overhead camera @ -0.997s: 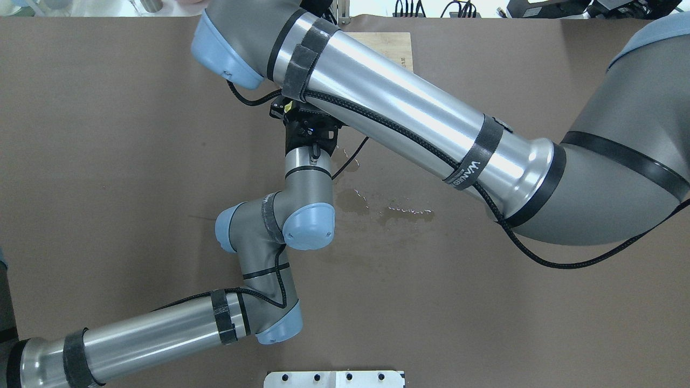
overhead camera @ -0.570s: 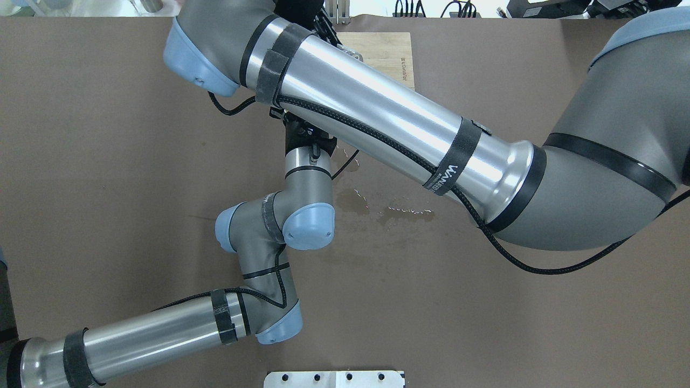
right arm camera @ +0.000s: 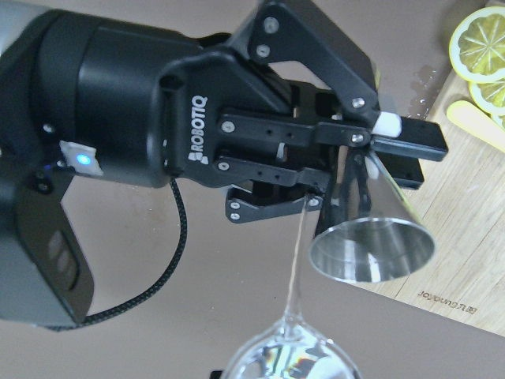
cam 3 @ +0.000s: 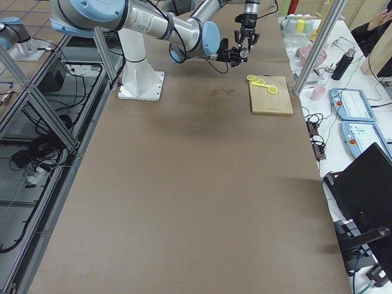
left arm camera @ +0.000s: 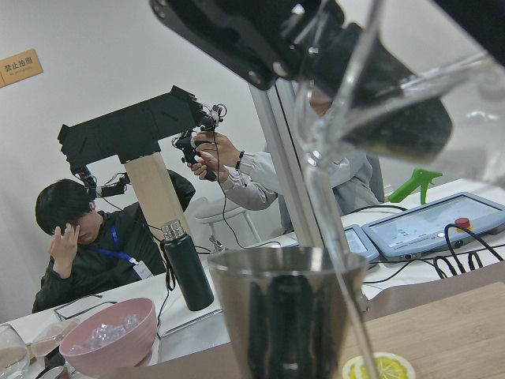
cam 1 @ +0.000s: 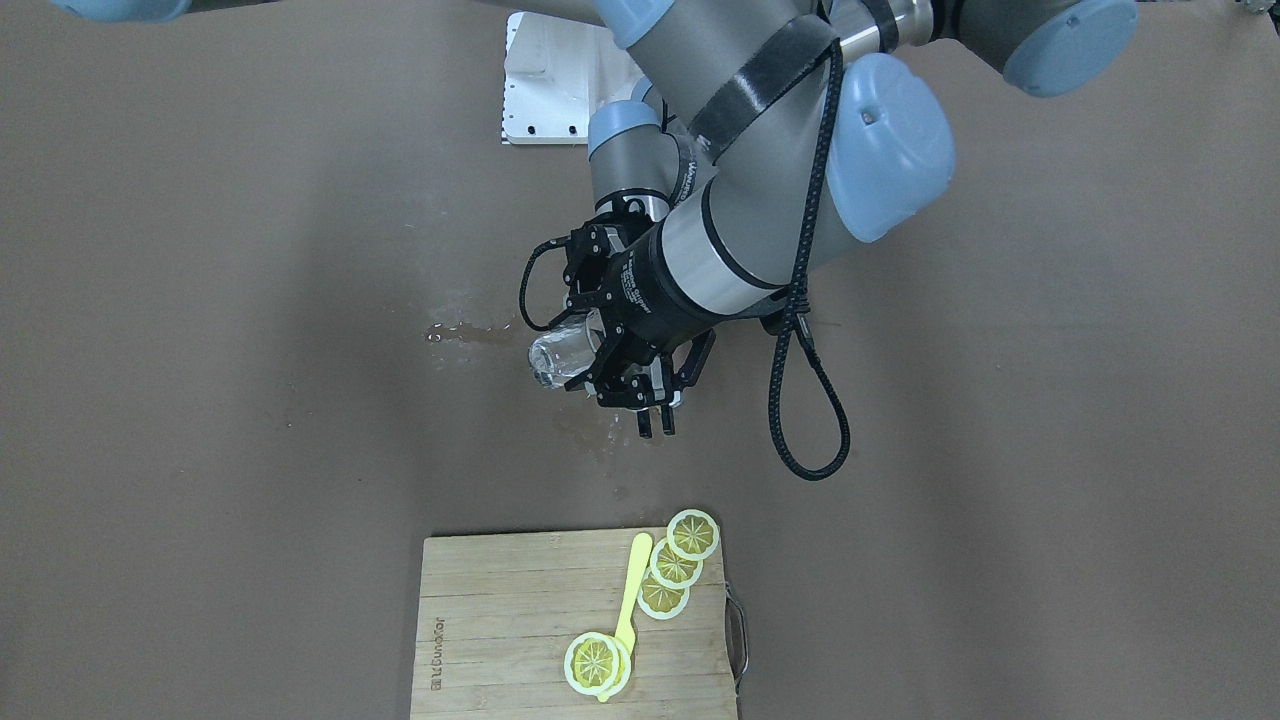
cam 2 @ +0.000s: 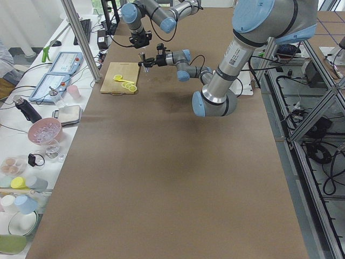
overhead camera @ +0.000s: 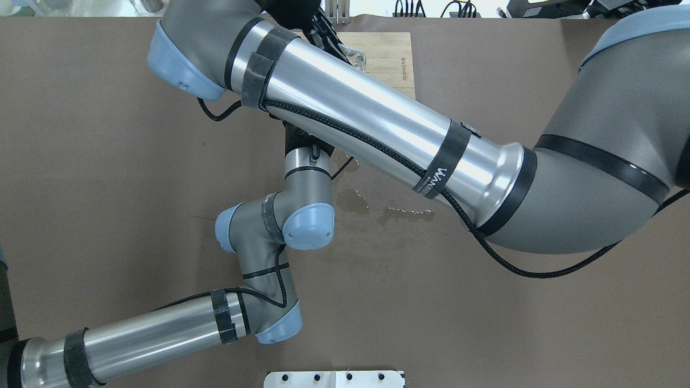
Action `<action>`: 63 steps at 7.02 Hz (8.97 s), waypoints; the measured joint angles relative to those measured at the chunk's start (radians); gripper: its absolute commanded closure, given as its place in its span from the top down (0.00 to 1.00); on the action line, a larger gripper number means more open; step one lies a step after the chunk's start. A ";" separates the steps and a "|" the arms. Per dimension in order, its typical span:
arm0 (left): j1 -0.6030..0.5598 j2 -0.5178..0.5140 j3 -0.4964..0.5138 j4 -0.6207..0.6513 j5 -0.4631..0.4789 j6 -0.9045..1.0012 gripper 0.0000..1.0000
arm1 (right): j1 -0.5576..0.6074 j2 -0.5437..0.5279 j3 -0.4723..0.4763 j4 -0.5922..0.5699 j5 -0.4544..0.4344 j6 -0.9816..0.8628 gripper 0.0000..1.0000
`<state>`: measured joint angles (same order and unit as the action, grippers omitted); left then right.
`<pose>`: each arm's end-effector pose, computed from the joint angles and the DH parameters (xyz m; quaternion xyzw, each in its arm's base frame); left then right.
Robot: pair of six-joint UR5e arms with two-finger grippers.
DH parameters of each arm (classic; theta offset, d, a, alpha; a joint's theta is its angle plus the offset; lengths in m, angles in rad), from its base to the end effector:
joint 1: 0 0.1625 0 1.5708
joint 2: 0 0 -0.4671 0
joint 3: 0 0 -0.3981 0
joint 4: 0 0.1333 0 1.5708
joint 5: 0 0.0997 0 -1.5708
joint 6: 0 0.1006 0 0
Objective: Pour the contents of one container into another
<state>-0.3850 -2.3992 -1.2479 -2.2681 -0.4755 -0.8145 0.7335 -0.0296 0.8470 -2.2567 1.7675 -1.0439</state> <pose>0.6312 -0.4961 0.2090 0.6222 0.1746 -0.1596 0.7462 -0.5561 -0.6541 -0.0293 0.0751 -0.0907 -0.8061 0.5800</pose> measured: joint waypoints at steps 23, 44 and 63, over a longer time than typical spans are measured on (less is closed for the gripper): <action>-0.014 0.004 -0.009 -0.002 -0.006 0.000 0.00 | 0.321 -0.829 0.800 0.660 0.407 0.266 0.00; 0.059 0.815 -0.257 -0.238 0.156 -0.579 0.00 | 0.344 -1.194 0.227 1.983 0.724 0.605 0.00; 0.218 0.937 -0.361 0.257 0.492 -1.123 0.99 | 0.319 -1.185 0.190 2.033 0.714 0.619 1.00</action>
<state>-0.1672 -1.4617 -1.6094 -2.0114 0.0166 -1.9375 1.0526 -1.2148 1.0370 -0.2240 2.4810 -0.4251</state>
